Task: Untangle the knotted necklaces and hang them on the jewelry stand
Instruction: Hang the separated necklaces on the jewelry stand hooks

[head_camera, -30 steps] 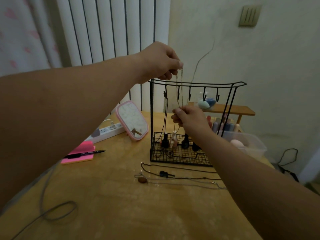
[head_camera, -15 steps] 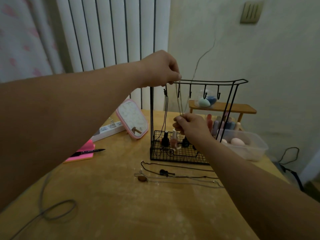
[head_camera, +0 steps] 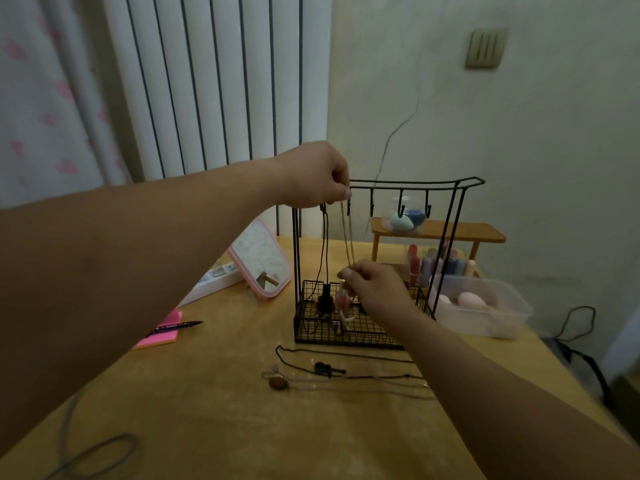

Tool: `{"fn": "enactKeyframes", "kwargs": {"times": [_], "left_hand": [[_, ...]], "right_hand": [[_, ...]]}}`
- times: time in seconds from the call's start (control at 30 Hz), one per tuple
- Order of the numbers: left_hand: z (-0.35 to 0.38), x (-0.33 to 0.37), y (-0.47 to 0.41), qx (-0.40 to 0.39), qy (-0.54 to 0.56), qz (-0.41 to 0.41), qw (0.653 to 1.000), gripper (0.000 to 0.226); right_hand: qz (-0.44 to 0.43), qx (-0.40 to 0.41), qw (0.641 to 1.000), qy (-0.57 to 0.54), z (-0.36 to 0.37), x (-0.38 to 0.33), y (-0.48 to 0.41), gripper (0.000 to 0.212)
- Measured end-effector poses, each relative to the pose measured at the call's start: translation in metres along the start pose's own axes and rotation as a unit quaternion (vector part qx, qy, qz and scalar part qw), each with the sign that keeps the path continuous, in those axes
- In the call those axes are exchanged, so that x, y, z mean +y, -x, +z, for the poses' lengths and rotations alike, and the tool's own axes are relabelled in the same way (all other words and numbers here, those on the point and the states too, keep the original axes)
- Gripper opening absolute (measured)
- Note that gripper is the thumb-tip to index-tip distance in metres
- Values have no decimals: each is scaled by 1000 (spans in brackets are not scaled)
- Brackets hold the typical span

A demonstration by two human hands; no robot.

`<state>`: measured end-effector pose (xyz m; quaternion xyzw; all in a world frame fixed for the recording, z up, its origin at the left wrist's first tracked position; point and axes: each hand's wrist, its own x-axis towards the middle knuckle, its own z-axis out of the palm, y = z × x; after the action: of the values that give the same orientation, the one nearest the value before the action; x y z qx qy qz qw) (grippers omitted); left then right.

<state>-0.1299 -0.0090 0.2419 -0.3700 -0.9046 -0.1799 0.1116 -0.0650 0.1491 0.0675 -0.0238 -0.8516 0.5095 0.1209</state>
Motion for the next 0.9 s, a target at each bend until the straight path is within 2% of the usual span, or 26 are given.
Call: {"fn": "enactKeyframes", "kwargs": {"times": [0.23, 0.43, 0.5, 0.7, 0.9], "left_hand": [[0, 1, -3, -15, -62, 29, 998, 14], [0, -1, 2, 16, -70, 46, 996, 17], [-1, 1, 7, 45, -58, 51, 996, 17], [23, 7, 37, 210, 19, 82, 974, 14], [82, 8, 76, 204, 85, 113, 969, 6]], "right_hand": [[7, -10, 1000, 17, 0, 5, 3, 20], [9, -15, 999, 40, 4, 16, 0, 19], [2, -18, 998, 62, 4, 18, -1, 21], [-10, -44, 987, 157, 2, 29, 2, 18], [-8, -74, 965, 252, 6, 44, 2, 19]]}}
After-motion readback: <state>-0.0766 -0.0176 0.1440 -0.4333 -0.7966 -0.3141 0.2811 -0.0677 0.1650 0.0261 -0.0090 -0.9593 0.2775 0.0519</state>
